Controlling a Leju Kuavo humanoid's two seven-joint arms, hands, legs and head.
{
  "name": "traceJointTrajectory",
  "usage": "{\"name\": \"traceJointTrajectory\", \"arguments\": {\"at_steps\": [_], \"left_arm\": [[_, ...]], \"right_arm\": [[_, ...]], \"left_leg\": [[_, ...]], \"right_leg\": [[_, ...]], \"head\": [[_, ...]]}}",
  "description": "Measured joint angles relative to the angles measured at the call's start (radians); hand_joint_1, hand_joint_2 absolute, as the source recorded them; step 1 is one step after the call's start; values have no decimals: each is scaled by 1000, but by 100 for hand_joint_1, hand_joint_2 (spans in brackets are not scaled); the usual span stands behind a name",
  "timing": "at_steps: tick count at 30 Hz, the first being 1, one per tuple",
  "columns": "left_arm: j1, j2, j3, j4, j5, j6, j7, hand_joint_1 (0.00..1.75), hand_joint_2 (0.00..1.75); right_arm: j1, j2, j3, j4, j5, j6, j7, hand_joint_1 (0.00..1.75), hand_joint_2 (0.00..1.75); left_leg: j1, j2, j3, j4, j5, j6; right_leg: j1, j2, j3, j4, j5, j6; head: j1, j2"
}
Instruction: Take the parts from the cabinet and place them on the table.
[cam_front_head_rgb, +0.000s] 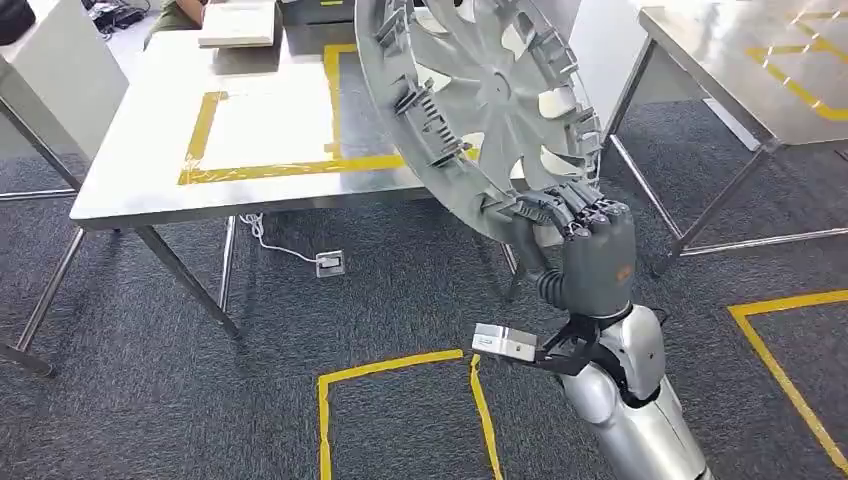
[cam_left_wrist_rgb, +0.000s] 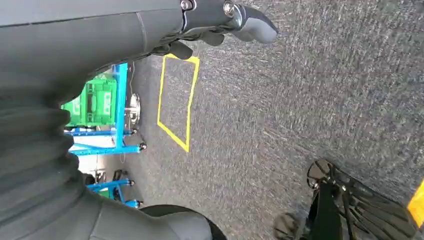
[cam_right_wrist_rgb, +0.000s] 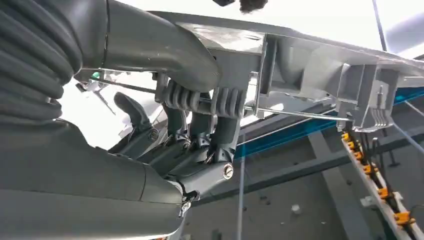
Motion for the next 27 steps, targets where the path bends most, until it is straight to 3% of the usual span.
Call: {"name": "traceJointTrajectory", "arguments": {"at_steps": [1,2,5,7,8,9,11,12,13,14,16,18,20,22,23,24,26,27], "left_arm": [[1,-1,0,0,0,0,0,0,175],[-1,0,1,1,0,0,0,0,175],[-1,0,3,1,0,1,-12,0,175],[-3,1,4,0,0,1,-4,0,175],[-4,1,5,0,0,1,0,0,175],[-4,0,5,0,0,1,-2,0,175],[-1,0,6,1,0,1,-3,0,175],[2,0,7,1,0,1,-3,0,175],[5,1,8,1,0,1,0,0,175],[5,1,9,2,0,1,0,0,175],[5,2,11,1,0,2,0,0,175],[1,0,13,2,0,4,-6,0,175],[1,0,13,3,0,4,-9,0,175],[2,-3,14,3,-4,4,-6,0,175],[2,-3,14,3,-7,4,-2,0,175],[0,-2,14,2,-8,4,-3,0,175],[-1,-2,14,2,-8,4,-8,0,175],[1,-1,14,2,-8,4,-9,0,175]], "right_arm": [[0,0,0,0,0,0,0,175,175],[1,0,0,1,0,-1,0,175,175],[1,0,-2,0,0,-2,0,175,175],[2,1,-3,-1,-2,-1,5,175,175],[0,1,-4,0,-2,0,9,175,175],[1,2,-4,0,-2,1,13,175,175],[1,2,-4,1,2,3,13,175,175],[2,2,-4,2,2,3,13,175,175],[2,2,-4,3,2,4,13,175,175],[2,2,-4,5,2,5,13,175,175],[1,2,-4,5,3,8,13,175,175],[-2,2,-4,6,3,10,13,175,175],[-6,2,-4,6,6,14,13,175,175],[-10,2,-5,6,7,19,15,175,175],[-10,2,-5,6,8,22,14,175,175],[-10,2,-5,6,9,24,14,175,175],[-7,2,-5,6,11,28,13,175,175],[-4,2,-5,7,12,30,13,175,175]], "left_leg": [[0,0,7,-1,-9,-4],[-6,0,8,1,-16,-12],[-4,1,13,-9,-22,-28],[-2,2,20,-1,-36,-40],[-3,2,3,41,-49,-44],[-3,2,-40,116,-76,-46],[-2,2,-137,265,-113,-50],[-2,2,-168,299,-107,-51],[-2,2,-177,290,-79,-51],[-2,2,-164,230,-25,-50],[-2,3,-108,65,85,-45],[-4,2,-76,4,60,-33],[-7,1,-79,14,54,-21],[-1,0,-67,6,49,-8],[0,1,-60,5,44,1],[0,1,-56,4,40,6],[0,1,-49,5,30,8],[0,0,-43,5,23,6]], "right_leg": [[1,-2,31,-93,56,-5],[9,-3,41,-111,36,-10],[13,1,48,-124,22,-28],[3,3,68,-137,19,-38],[3,2,76,-139,12,-48],[3,0,81,-138,8,-54],[7,0,93,-138,-5,-58],[7,1,100,-138,-12,-59],[7,4,110,-138,-19,-58],[7,6,123,-138,-28,-56],[6,7,148,-136,-47,-49],[14,10,145,-129,-64,-35],[12,10,146,-136,-65,-28],[10,7,153,-131,-77,-13],[10,3,141,-94,-90,-8],[8,2,104,-28,-118,-3],[3,2,2,134,-175,4],[2,1,-42,191,-178,6]], "head": [[0,0],[-3,0],[-3,0],[-3,0],[-9,0],[-9,0],[-9,0],[-9,0],[-9,0],[-9,0],[-10,0],[-11,0],[-8,0],[-7,0],[-4,0],[-2,0],[-2,0],[-2,0]]}}
